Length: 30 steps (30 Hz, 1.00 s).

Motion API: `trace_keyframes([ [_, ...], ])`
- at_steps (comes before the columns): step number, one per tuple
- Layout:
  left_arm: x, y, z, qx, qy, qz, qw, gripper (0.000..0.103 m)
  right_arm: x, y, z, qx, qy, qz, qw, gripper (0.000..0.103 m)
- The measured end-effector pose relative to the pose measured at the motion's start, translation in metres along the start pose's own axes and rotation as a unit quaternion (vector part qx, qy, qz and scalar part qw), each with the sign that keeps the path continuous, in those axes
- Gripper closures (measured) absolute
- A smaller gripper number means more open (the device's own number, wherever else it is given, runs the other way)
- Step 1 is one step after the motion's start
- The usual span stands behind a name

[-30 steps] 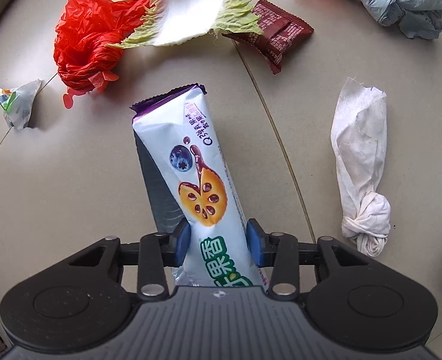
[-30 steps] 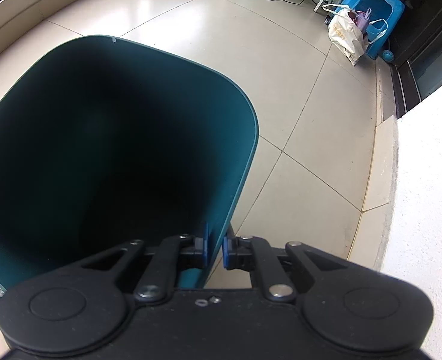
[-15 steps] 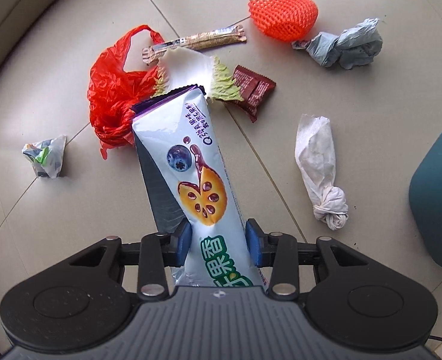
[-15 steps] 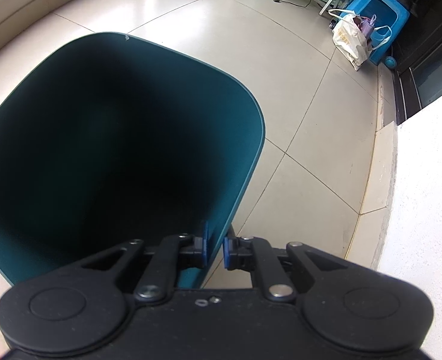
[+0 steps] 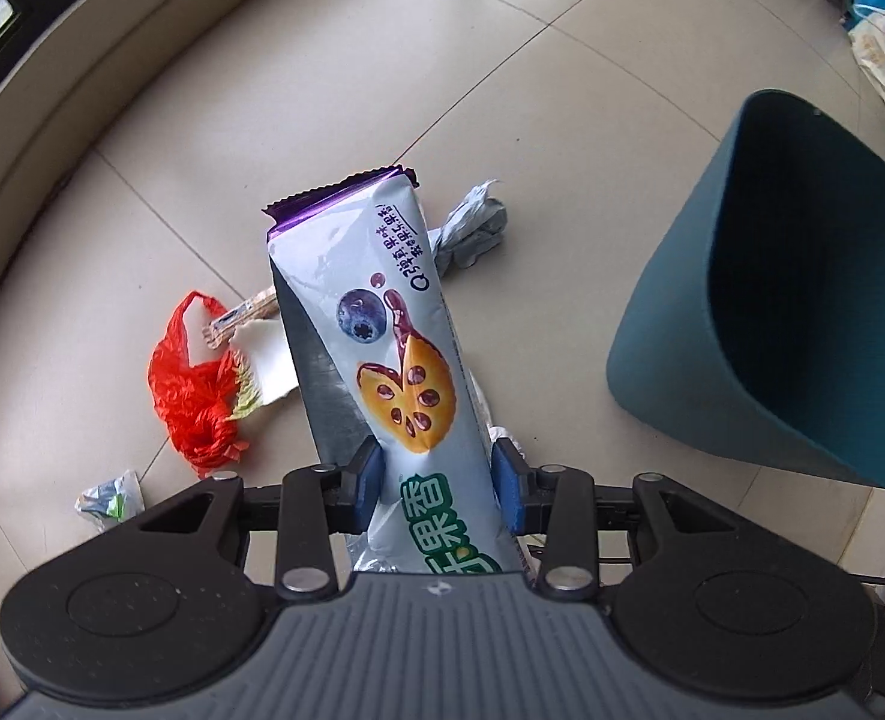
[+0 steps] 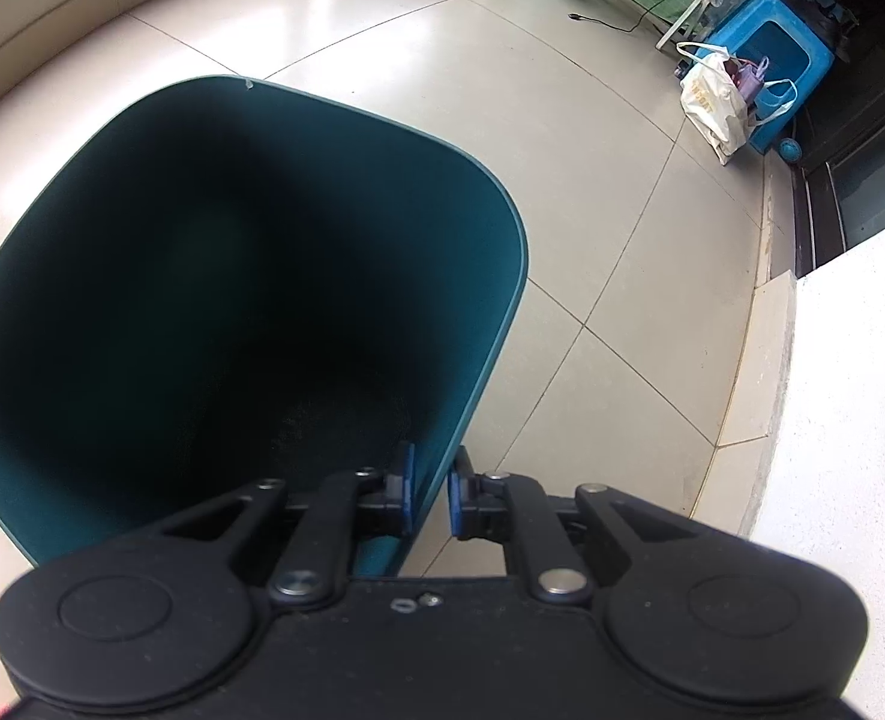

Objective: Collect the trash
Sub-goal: 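Lift the biscuit wrapper over the teal bin and open the left gripper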

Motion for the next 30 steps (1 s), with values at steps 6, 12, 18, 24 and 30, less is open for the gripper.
trace_keyframes([
  [6,-0.027,-0.038,-0.043,0.014,-0.029,0.039,0.9987,0.065,-0.007,-0.004,0.007,-0.017,0.005,-0.017,1.0,0.093],
  [12,-0.051,-0.082,-0.078,0.021,-0.041,0.049,0.9977,0.065,-0.015,-0.01,0.015,-0.034,0.017,-0.062,0.997,0.093],
  [18,-0.071,-0.134,-0.098,0.036,-0.052,0.08,0.9947,0.065,-0.023,-0.014,0.018,-0.056,0.013,-0.05,0.997,0.092],
  [24,-0.082,-0.186,-0.08,0.045,-0.041,0.128,0.9899,0.065,-0.025,-0.021,0.021,-0.073,0.007,-0.025,0.997,0.092],
  [30,-0.071,-0.225,-0.054,0.035,-0.025,0.175,0.9837,0.065,-0.025,-0.027,0.023,-0.089,0.005,-0.015,0.996,0.092],
])
Point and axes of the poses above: each gripper's, at about its wrist camera, not at the fingertips, and z roughly the way its jaws point, y to its left, x to its underside, the point moved 10 cm from there along z, roughly the way its jaws point, and after that the axes turned 15 degrees about -x, right-handed, at the moved point
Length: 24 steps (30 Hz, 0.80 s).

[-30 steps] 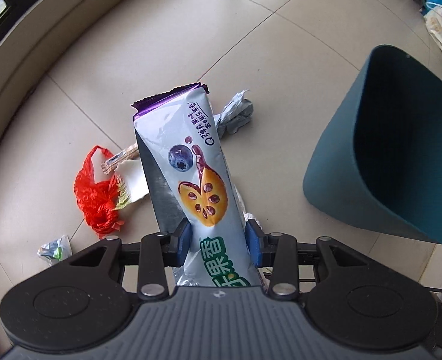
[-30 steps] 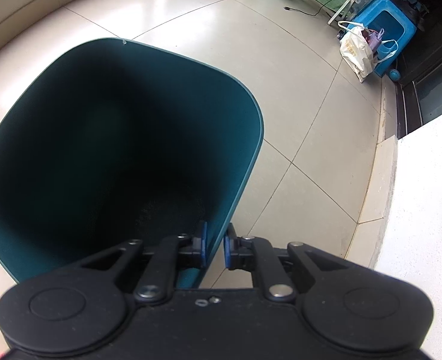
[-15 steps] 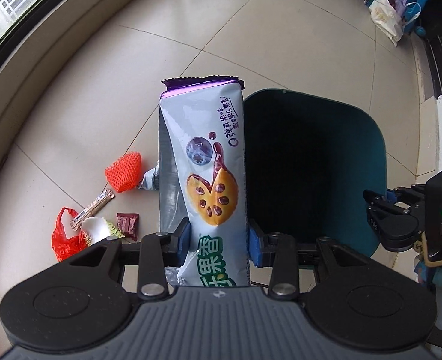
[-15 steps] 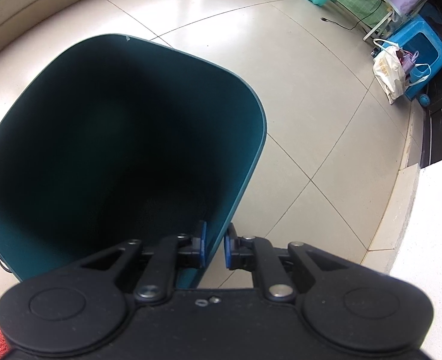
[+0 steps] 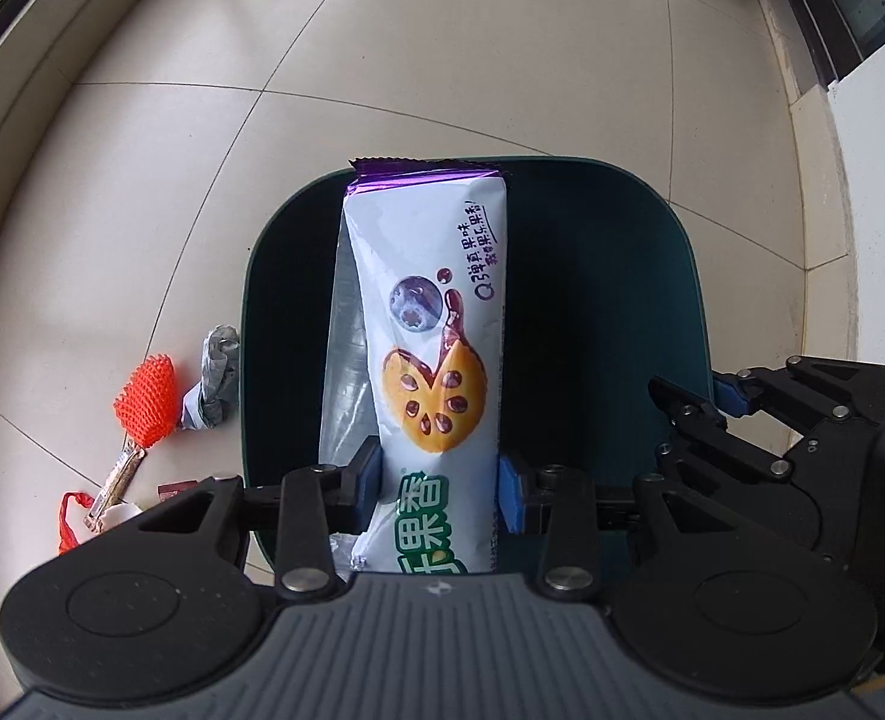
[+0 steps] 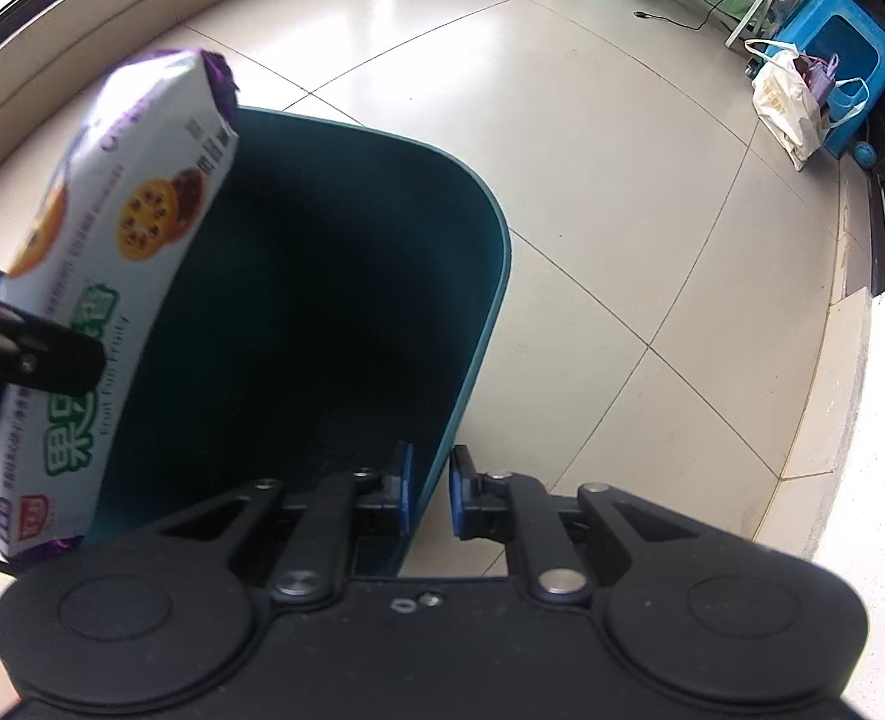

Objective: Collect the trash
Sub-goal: 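Lift the biscuit wrapper over the teal bin and open the left gripper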

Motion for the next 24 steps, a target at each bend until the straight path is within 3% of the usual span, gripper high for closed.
trace_keyframes([
  [7,-0.003,-0.012,0.041,-0.001,0.054,-0.022,0.9983,0.065,0.004,-0.014,0.002,-0.017,0.001,0.021,1.0,0.092],
  [14,0.001,-0.013,0.073,0.022,0.098,-0.056,0.9934,0.065,0.009,-0.025,0.008,-0.021,0.011,0.029,0.999,0.092],
  [20,0.01,-0.013,0.086,0.028,0.112,-0.07,0.9909,0.054,0.011,-0.031,0.012,-0.023,0.018,0.028,0.999,0.093],
  [24,0.018,-0.012,0.084,0.056,0.117,-0.089,0.9875,0.046,0.01,-0.034,0.014,-0.027,0.022,0.035,0.999,0.093],
])
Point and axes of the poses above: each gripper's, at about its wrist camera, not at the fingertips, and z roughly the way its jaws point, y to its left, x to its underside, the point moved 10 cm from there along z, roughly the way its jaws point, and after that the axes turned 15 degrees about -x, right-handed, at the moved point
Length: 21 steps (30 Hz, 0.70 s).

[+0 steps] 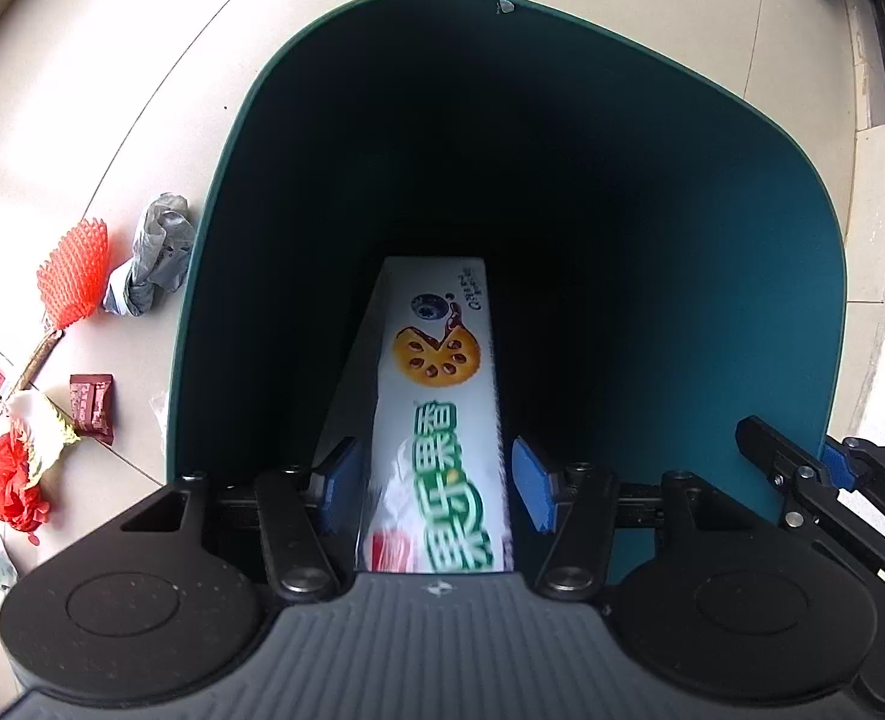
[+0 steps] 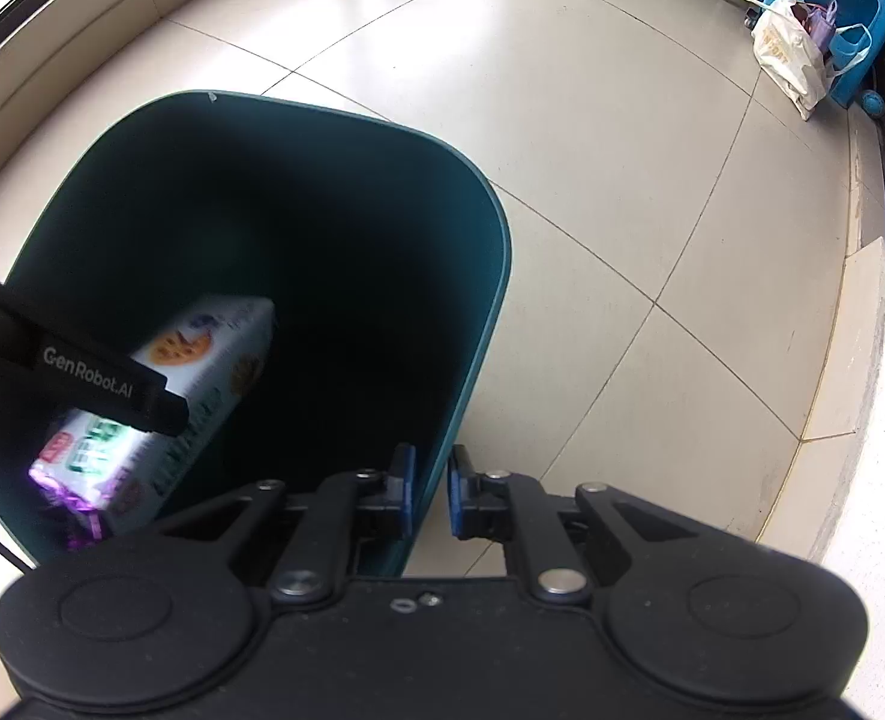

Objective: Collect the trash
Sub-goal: 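Lift the biscuit wrapper over the teal bin and open the left gripper, then move the left gripper back to the knotted white tissue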

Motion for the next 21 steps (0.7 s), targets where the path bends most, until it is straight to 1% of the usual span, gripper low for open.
trace_keyframes([
  [2,0.004,0.0,-0.004,0.01,-0.002,-0.005,0.9999,0.041,-0.001,0.004,0.002,0.0,0.002,-0.004,1.0,0.093],
  [3,0.007,0.005,-0.007,0.01,-0.006,-0.008,0.9999,0.036,0.0,0.005,0.003,0.001,0.004,-0.005,1.0,0.093],
  [4,0.01,0.007,-0.01,0.008,-0.008,-0.01,0.9999,0.035,-0.001,0.004,0.003,0.001,0.007,-0.005,1.0,0.093],
  [7,0.016,0.011,-0.024,0.021,-0.017,-0.026,0.9993,0.034,-0.002,0.004,0.005,-0.001,0.007,-0.003,1.0,0.093],
  [8,0.018,0.015,-0.028,0.017,-0.021,-0.029,0.9992,0.034,-0.002,0.004,0.006,0.0,0.008,-0.002,1.0,0.093],
  [9,0.02,0.024,-0.032,0.013,-0.027,-0.034,0.999,0.034,-0.002,0.004,0.007,0.001,0.009,-0.003,1.0,0.093],
  [14,0.03,0.054,-0.057,0.016,-0.052,-0.065,0.9964,0.034,-0.003,0.004,0.004,0.004,0.013,-0.012,1.0,0.093],
  [18,0.037,0.084,-0.072,0.001,-0.078,-0.085,0.9933,0.034,0.0,0.008,0.006,0.013,0.014,-0.026,0.999,0.093],
  [21,0.038,0.107,-0.075,-0.014,-0.093,-0.1,0.9905,0.034,0.001,0.011,0.008,0.024,0.015,-0.027,0.999,0.093],
])
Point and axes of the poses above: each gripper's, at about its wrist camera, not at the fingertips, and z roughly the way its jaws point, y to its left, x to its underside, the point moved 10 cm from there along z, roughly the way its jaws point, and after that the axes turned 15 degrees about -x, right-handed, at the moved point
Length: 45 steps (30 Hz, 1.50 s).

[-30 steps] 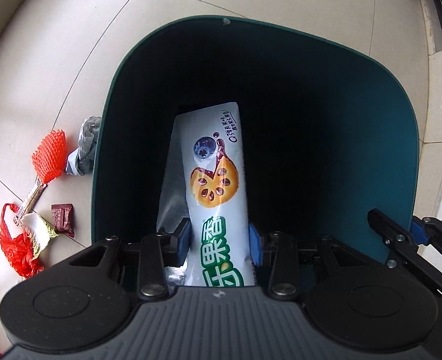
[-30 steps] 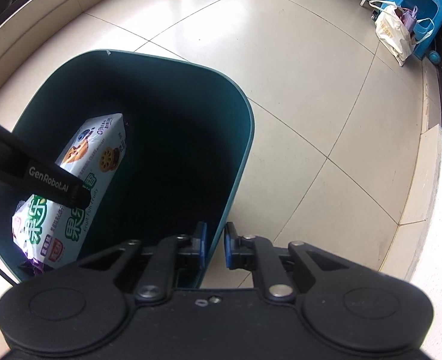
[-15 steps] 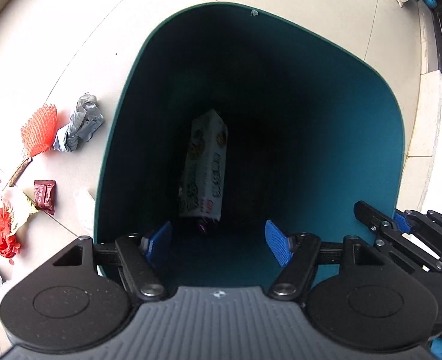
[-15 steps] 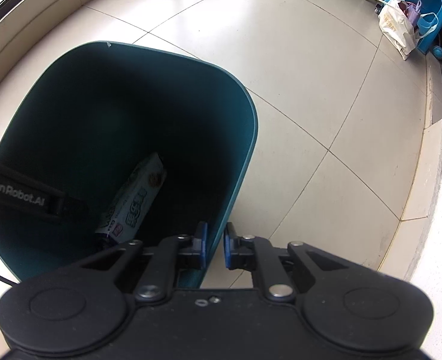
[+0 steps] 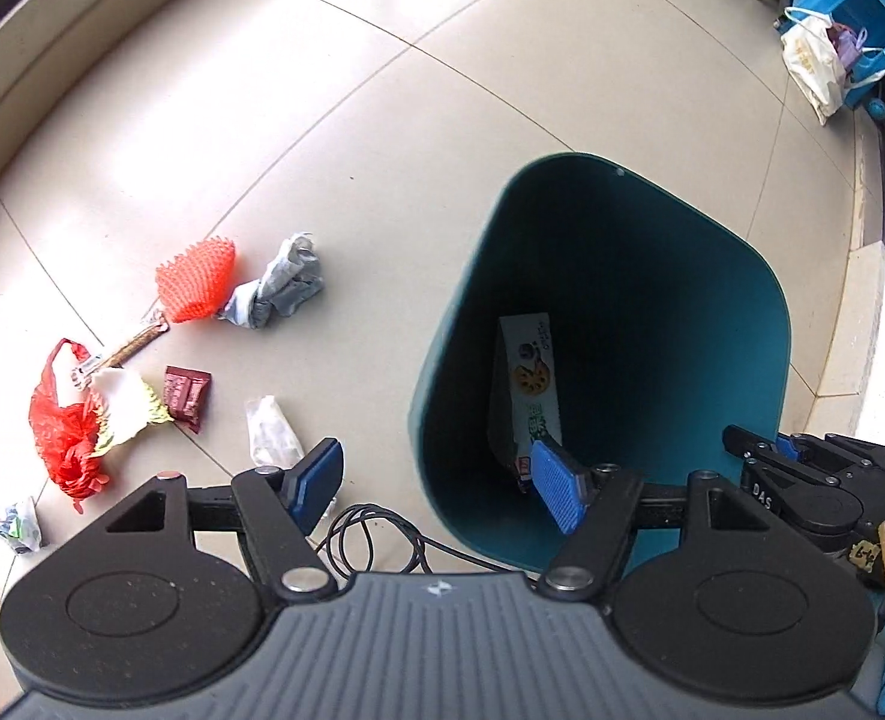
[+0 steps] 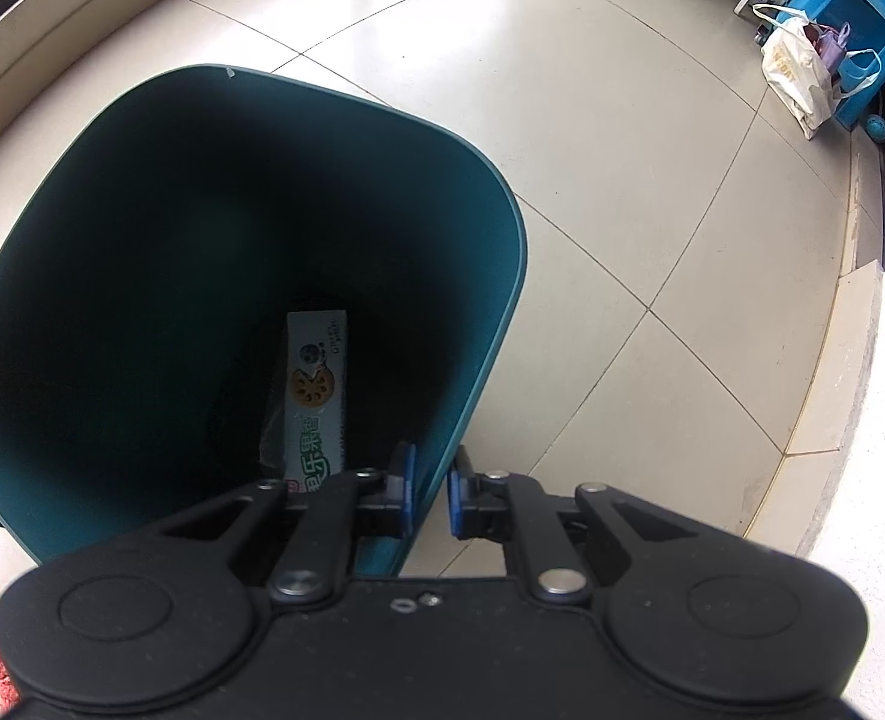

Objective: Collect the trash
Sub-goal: 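Move the left gripper back to the knotted white tissue, then grasp the knotted white tissue with the left gripper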

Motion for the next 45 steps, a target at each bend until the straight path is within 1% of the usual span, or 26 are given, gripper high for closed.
trace_keyframes([
  [2,-0.001,0.007,-0.008,-0.009,-0.008,-0.006,0.9999,0.034,0.001,0.003,0.001,0.009,0.001,-0.009,1.0,0.094],
  [6,-0.002,0.037,0.003,-0.036,-0.031,0.0,0.9988,0.034,0.002,0.008,0.004,0.024,0.0,-0.015,1.0,0.094],
  [11,0.005,0.078,0.041,-0.053,-0.017,-0.016,0.9983,0.034,0.004,0.012,0.007,0.041,-0.003,-0.011,0.999,0.095],
  [16,0.023,0.103,0.09,-0.065,-0.001,-0.025,0.9976,0.034,0.005,0.013,0.008,0.046,-0.005,-0.017,0.999,0.094],
  [20,0.042,0.115,0.131,-0.061,0.018,-0.044,0.997,0.034,0.007,0.018,0.008,0.055,-0.007,-0.04,0.998,0.093],
  [22,0.051,0.115,0.152,-0.058,0.024,-0.05,0.9968,0.034,0.007,0.02,0.007,0.058,-0.009,-0.047,0.997,0.093],
  [24,0.058,0.112,0.174,-0.048,0.028,-0.052,0.9971,0.03,0.007,0.021,0.006,0.057,-0.013,-0.05,0.997,0.093],
  [27,0.066,0.103,0.205,-0.038,0.035,-0.059,0.9969,0.03,0.009,0.022,0.005,0.06,-0.018,-0.06,0.996,0.092],
  [29,0.072,0.097,0.228,-0.037,0.05,-0.066,0.9959,0.03,0.01,0.024,0.004,0.063,-0.022,-0.072,0.995,0.092],
  [31,0.079,0.089,0.249,-0.023,0.065,-0.075,0.9948,0.03,0.012,0.025,0.004,0.064,-0.027,-0.08,0.994,0.092],
  [33,0.088,0.081,0.27,-0.018,0.08,-0.08,0.9934,0.03,0.014,0.027,0.002,0.064,-0.031,-0.085,0.994,0.092],
  [35,0.095,0.074,0.285,-0.018,0.09,-0.081,0.9924,0.03,0.015,0.028,0.001,0.064,-0.034,-0.088,0.994,0.092],
  [37,0.102,0.067,0.297,-0.01,0.102,-0.087,0.9909,0.03,0.015,0.028,0.0,0.062,-0.036,-0.088,0.994,0.092],
  [40,0.113,0.06,0.317,-0.011,0.126,-0.095,0.9874,0.03,0.017,0.028,-0.002,0.059,-0.041,-0.088,0.994,0.092],
  [45,0.117,0.049,0.328,-0.013,0.121,-0.082,0.9891,0.027,0.019,0.029,-0.005,0.06,-0.048,-0.095,0.992,0.091],
])
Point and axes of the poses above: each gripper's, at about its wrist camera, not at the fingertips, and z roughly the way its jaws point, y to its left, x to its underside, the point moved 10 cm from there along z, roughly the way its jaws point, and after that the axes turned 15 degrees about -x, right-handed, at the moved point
